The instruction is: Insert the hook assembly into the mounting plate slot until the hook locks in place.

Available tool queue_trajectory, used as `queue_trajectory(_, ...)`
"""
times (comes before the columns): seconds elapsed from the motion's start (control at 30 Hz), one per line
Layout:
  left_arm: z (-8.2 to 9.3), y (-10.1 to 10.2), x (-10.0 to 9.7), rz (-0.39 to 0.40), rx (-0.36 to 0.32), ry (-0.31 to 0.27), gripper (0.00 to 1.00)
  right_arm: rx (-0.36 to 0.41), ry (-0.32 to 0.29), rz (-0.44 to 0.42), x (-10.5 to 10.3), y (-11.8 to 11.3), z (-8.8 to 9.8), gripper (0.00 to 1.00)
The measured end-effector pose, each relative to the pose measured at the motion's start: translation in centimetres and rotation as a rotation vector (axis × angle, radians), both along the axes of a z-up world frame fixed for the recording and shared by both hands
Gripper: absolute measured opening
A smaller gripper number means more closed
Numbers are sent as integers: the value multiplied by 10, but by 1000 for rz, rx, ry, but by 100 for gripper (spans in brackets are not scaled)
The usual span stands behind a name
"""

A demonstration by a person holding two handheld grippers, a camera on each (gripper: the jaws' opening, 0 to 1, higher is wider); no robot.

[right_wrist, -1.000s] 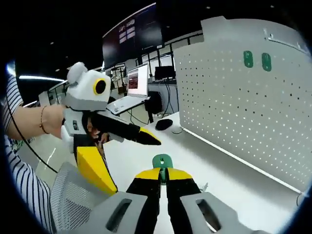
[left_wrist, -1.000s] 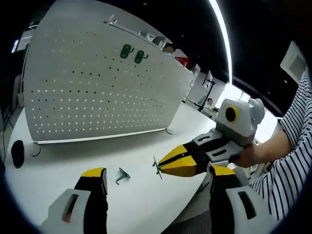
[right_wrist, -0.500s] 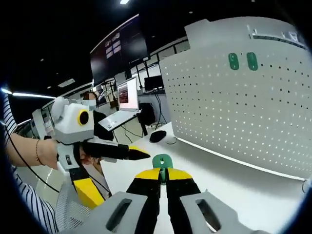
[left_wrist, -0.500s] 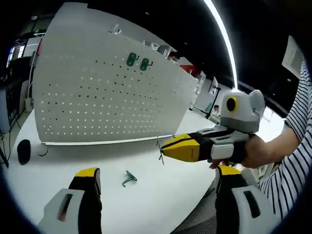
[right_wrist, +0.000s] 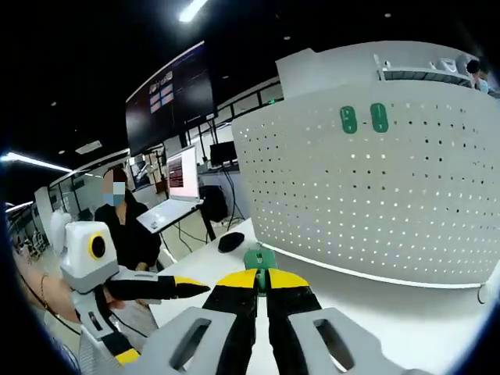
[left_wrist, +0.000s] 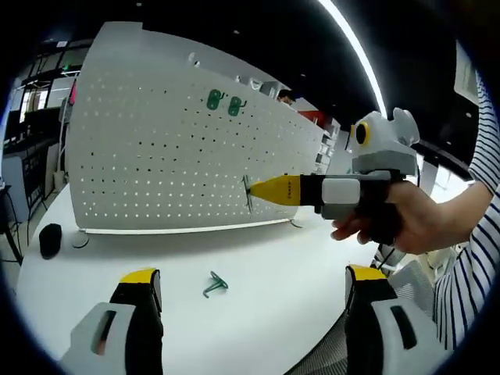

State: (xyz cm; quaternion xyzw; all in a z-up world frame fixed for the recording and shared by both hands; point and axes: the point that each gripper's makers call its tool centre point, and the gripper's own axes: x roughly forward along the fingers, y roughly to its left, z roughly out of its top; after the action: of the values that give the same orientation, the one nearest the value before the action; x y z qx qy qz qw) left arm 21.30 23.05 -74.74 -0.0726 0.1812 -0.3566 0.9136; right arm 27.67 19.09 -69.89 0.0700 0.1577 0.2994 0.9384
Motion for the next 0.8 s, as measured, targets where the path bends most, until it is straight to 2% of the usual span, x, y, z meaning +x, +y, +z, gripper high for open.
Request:
queue_trajectory(0.17,-2,8,4,65,-8,-17,100,0,-46,-86,14,-9,10,0)
queue_trajectory(0.23,-9,15,6,83,61,-38,100,-12,-46,-123,22,-15,10,0)
queue_trajectory(0.27,-11,17,6,91,72,-30,100,-9,-54,-148,25,-20,12,0)
queue_trajectory(0.43,-7,24,10,129,89,-71,100,-16,-103,-220,42,-36,27,0)
queue_trajectory(0.5,-11,26,11,137,99,-61,100,-20,-111,-244,47,-41,29,0)
queue_trajectory(0.53,-13,27,11,140,111,-59,100,-42,-136,-269,51,-46,33,0)
queue_trajectory(0.6,-12,26,12,140,98,-57,100,-57,-151,-276,55,-48,36,0)
queue_trajectory(0.8,-13,30,14,159,101,-51,100,-48,-165,-312,68,-59,43,0)
